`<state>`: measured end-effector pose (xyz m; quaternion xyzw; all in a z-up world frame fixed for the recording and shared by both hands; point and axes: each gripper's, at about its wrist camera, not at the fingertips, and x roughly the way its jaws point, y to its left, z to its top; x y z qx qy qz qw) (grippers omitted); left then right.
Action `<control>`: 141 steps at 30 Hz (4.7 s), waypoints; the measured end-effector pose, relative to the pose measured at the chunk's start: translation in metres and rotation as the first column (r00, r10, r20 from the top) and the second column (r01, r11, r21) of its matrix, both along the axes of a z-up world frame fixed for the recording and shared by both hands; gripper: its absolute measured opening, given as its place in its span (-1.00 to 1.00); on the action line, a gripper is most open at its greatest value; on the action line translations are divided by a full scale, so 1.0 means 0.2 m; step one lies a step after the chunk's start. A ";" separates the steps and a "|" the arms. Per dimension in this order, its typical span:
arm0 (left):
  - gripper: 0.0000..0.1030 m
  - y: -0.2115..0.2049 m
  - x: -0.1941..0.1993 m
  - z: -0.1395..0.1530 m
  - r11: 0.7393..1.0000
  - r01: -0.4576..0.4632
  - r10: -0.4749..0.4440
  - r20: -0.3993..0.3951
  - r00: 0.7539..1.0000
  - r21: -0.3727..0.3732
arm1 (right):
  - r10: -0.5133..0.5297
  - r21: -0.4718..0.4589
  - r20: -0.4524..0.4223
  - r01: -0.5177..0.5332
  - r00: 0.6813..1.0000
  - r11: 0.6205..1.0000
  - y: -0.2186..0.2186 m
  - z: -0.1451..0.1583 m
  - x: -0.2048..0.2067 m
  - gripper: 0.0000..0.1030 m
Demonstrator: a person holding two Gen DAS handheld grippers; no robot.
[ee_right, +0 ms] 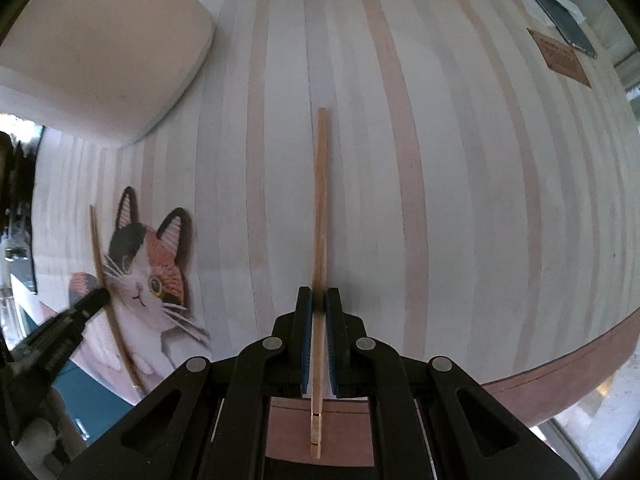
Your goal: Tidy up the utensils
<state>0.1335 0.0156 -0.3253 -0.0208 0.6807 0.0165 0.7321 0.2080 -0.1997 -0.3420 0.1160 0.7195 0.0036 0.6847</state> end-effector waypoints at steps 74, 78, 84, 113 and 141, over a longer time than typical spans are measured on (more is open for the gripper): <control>-0.90 0.12 1.19 1.29 0.971 0.003 0.168 0.694 0.700 -0.238 | -0.303 0.294 0.780 0.106 0.547 0.950 0.31 1.14 0.97 -0.86; -0.69 0.11 1.13 1.35 0.969 0.034 0.136 0.645 0.752 -0.245 | -0.205 0.260 0.777 -0.007 0.595 0.966 0.38 1.17 0.91 -0.53; 0.89 0.20 0.92 1.53 0.978 -0.077 0.192 0.678 0.710 -0.196 | -0.187 0.229 0.791 0.001 0.583 0.973 0.26 1.30 0.70 0.23; 1.00 0.10 -0.06 1.65 0.993 0.004 -0.091 0.753 0.652 0.117 | 0.069 -0.219 0.810 0.193 0.582 0.956 0.41 1.65 -0.39 1.00; 1.00 0.10 -0.64 1.87 0.996 -0.002 -0.065 0.760 0.647 0.087 | 0.066 -0.213 0.855 0.231 0.515 0.949 0.42 2.09 -1.21 1.00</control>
